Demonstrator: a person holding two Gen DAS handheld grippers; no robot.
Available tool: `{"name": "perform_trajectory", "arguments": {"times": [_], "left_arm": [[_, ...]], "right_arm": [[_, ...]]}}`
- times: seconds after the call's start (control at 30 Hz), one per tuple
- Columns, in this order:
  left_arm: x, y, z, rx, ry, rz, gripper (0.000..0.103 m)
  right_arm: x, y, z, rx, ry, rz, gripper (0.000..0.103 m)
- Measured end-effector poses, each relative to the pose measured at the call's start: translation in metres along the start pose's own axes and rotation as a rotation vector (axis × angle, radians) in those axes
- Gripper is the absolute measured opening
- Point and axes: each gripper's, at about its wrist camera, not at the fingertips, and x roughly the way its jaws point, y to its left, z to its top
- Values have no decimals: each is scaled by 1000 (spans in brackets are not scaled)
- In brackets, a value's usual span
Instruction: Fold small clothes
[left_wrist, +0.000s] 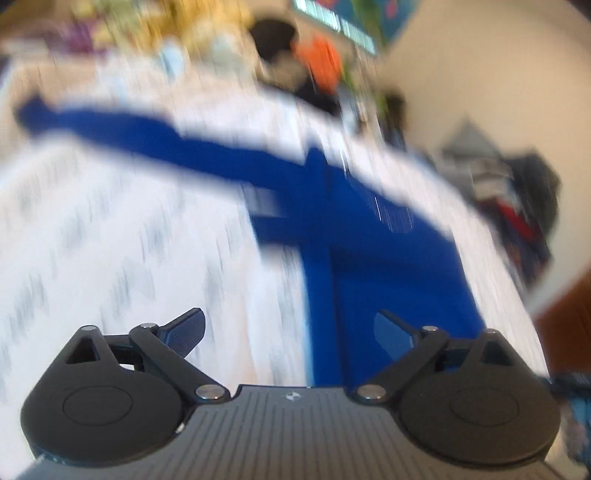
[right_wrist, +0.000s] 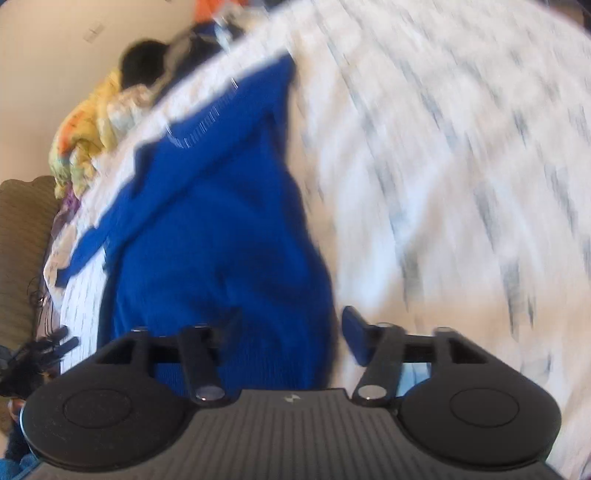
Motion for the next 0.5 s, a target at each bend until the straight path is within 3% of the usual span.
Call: {"name": "perform_trajectory", "arguments": {"times": [0.07,0.1,0.13,0.23,0.3,0.37,0.4,0.5], "left_arm": [[30,5,27,-13,-37,-14,86],[50,6,38,-39,-24,7,73],[72,8,48,-69,8,26,60],[126,4,61,-109,99,72,49],[144,-8,57,-27,108,103,49],[152,-26,54,103,111,183,23],[156,-30,53,136,128,189,6],[147,-42,63,198,90,206,6]], "right_arm": [[9,25,24,-95,-66,50,63],[19,36,37,-134,-77,77,63],[31,50,50,-173,-88,87,63],[71,83,88,-274,-161,101,61],[101,93,114,-272,-167,89,61],[131,94,136,-273,-165,62,61],[151,96,149,-269,-143,51,61],[184,88,160,-312,-91,-48,60]]}}
